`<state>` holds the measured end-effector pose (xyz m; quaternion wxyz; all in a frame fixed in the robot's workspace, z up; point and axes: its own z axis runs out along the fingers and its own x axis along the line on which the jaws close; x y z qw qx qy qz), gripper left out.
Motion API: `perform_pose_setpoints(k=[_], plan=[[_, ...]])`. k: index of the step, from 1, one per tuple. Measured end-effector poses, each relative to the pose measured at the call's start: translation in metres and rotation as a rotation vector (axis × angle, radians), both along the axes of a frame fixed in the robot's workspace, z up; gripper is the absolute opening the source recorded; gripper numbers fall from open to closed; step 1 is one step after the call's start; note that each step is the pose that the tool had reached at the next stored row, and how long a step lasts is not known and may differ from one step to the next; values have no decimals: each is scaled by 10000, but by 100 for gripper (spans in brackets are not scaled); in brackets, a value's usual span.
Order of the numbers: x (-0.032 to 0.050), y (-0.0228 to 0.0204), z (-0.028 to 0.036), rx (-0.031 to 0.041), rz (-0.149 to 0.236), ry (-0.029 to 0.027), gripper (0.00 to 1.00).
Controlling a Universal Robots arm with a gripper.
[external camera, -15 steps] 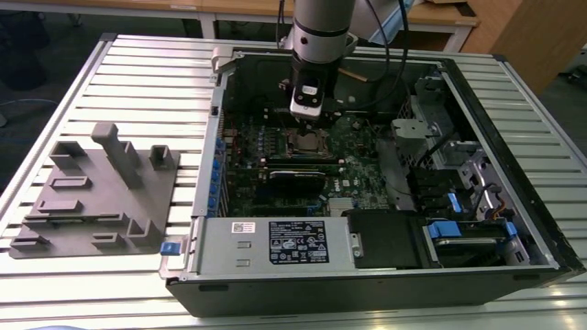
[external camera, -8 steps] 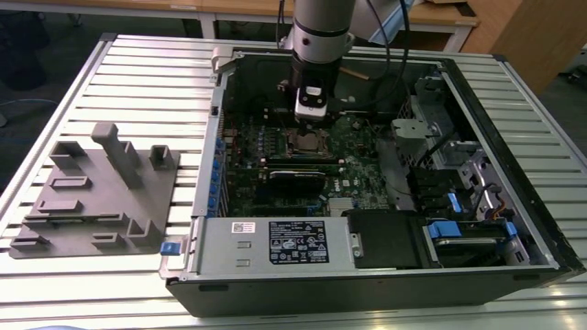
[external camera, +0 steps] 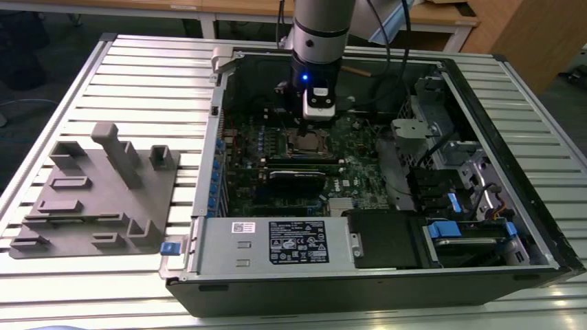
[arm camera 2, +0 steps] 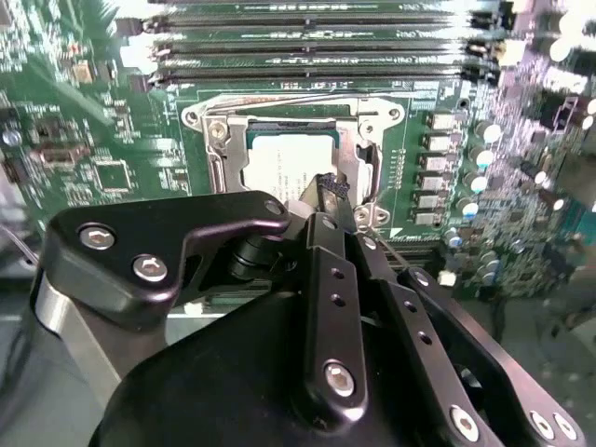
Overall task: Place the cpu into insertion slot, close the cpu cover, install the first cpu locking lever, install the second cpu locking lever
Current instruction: 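Close the cpu cover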
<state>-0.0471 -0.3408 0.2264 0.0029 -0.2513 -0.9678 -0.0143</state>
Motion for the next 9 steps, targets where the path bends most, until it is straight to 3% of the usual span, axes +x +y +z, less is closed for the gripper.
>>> perform_pose_setpoints(k=[2,9], plan=[[0,0,-1,0,319,0,11],[0,0,-1,0,349,0,11]])
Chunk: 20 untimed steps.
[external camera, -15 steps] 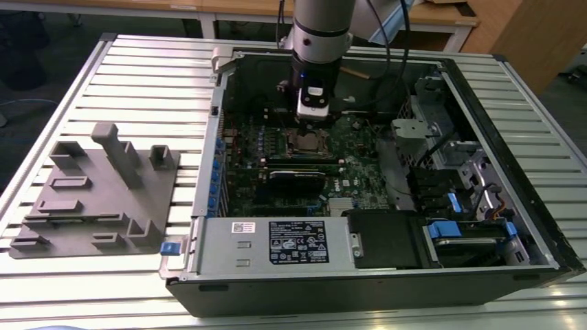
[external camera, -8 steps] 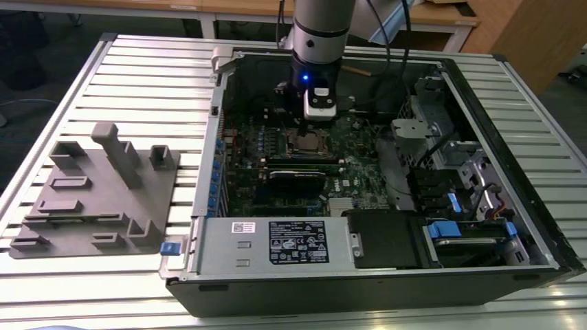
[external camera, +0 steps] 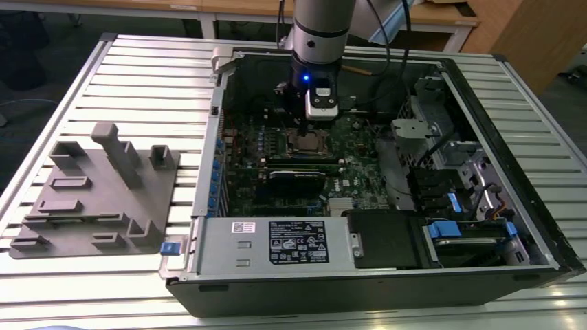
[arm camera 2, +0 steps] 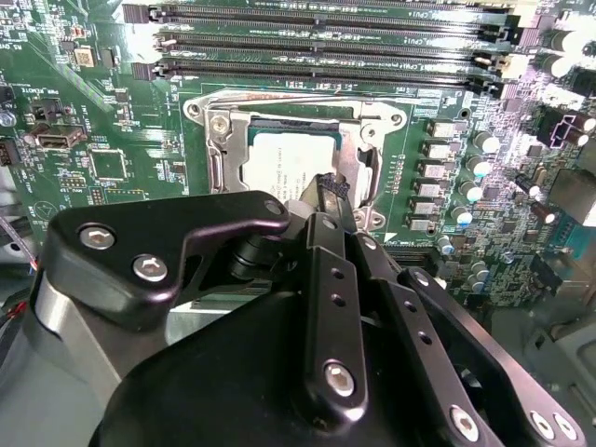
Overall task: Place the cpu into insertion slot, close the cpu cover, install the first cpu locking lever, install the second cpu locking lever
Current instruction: 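Close the cpu cover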
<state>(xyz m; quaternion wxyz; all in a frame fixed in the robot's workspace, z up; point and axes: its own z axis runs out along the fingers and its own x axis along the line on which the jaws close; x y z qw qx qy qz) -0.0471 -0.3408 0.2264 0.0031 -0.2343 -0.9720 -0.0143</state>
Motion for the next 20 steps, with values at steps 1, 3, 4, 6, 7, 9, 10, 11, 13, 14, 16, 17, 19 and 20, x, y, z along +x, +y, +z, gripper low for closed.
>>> perform_pose_setpoints(k=[1,3,4,6,7,9,10,11,13,14,16,17,19,20], plan=[[0,0,0,0,-1,0,11],[0,0,0,0,1,0,11],[0,0,0,0,13,0,11],[0,0,0,-1,112,0,11],[0,0,0,1,192,0,11],[0,0,0,1,367,0,11],[0,0,0,1,432,0,11],[0,0,0,1,460,-1,11],[0,0,0,1,475,0,11],[0,0,0,1,479,0,11],[0,0,0,1,485,0,11],[0,0,0,2,485,0,11],[0,0,0,1,485,0,11],[0,0,0,2,485,0,11]])
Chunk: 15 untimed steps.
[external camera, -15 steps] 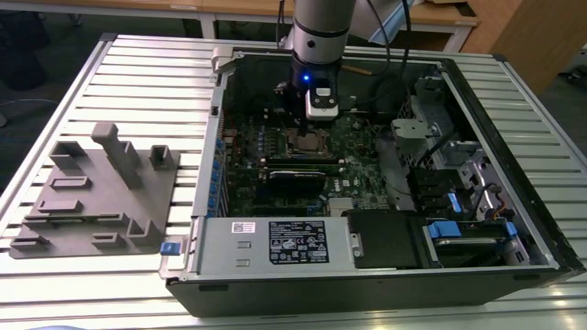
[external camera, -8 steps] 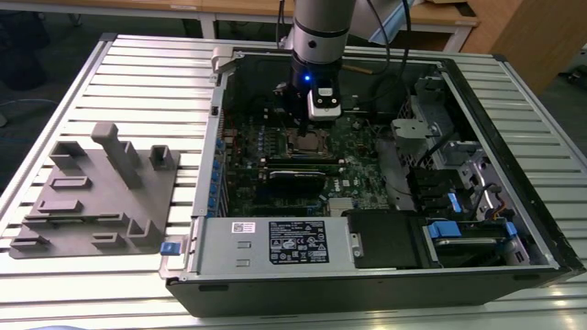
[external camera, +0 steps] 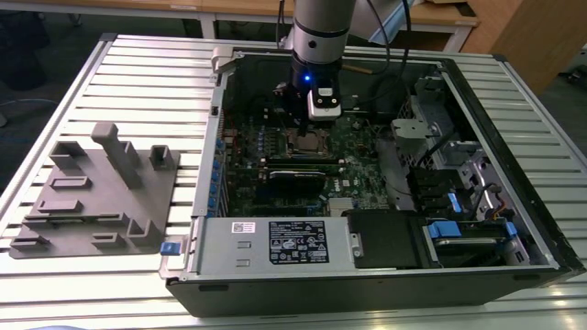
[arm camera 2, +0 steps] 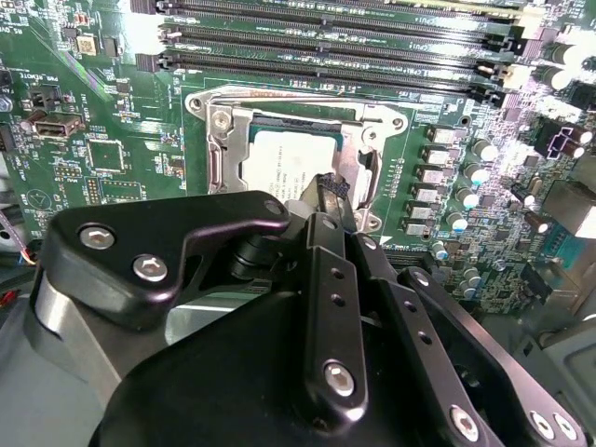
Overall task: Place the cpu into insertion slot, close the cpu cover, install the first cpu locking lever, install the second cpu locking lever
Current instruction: 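Close the cpu cover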
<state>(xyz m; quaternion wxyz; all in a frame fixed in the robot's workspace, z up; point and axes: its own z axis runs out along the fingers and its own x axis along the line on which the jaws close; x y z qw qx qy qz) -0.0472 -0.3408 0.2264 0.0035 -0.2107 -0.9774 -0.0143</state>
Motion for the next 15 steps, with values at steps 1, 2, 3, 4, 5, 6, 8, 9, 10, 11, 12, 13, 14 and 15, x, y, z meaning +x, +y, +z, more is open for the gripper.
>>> perform_pose_setpoints(k=[1,2,3,4,5,6,8,9,10,11,12,13,14,15], plan=[[0,0,0,0,0,0,11],[0,0,0,0,0,0,11],[0,0,0,0,0,0,11],[0,0,0,0,0,0,11],[0,0,0,0,0,0,11],[0,0,0,0,4,0,11],[0,0,0,-1,92,0,11],[0,0,0,-1,202,0,11],[0,0,0,0,358,0,11],[0,0,0,0,539,-1,11],[0,0,-1,0,717,0,11],[0,0,-1,-1,914,0,11],[0,0,-3,0,1573,0,11],[0,0,-4,0,1754,-1,11]])
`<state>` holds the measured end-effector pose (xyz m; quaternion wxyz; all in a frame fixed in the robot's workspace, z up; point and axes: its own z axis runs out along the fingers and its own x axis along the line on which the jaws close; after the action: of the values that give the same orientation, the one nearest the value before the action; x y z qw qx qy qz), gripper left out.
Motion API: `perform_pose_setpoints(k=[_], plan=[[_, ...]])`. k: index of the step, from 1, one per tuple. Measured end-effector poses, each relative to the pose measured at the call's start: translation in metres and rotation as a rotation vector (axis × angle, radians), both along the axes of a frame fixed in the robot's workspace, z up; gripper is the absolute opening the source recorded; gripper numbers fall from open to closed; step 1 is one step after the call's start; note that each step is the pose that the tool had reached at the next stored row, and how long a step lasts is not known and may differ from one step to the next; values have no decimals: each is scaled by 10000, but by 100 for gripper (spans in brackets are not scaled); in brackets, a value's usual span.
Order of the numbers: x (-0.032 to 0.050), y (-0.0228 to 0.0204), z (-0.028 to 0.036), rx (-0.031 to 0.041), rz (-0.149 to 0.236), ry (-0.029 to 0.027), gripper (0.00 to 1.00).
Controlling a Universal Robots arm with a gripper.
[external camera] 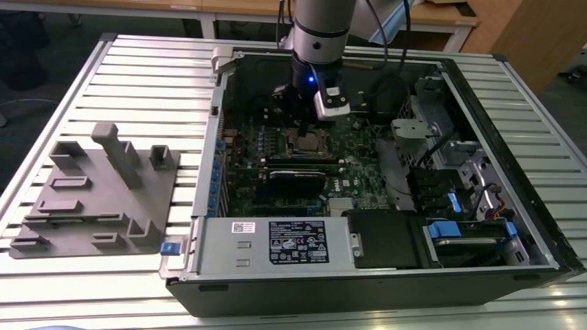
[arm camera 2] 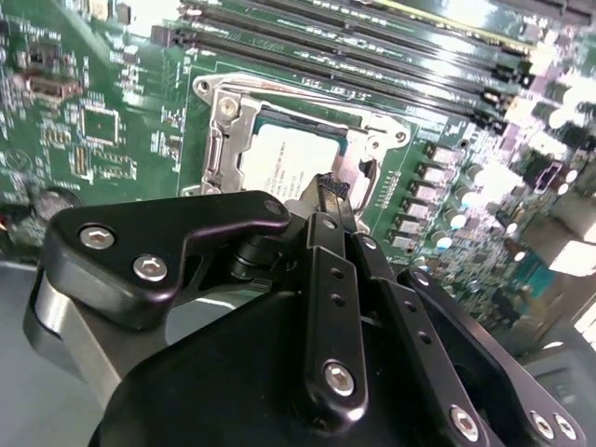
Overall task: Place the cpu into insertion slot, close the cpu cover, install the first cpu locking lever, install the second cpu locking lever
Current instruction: 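Close the cpu cover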
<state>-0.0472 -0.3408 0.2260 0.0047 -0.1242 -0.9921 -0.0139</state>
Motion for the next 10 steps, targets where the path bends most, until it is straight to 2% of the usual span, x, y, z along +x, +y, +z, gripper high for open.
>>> perform_pose_setpoints(k=[10], plan=[[0,0,-10,0,1808,0,11]])
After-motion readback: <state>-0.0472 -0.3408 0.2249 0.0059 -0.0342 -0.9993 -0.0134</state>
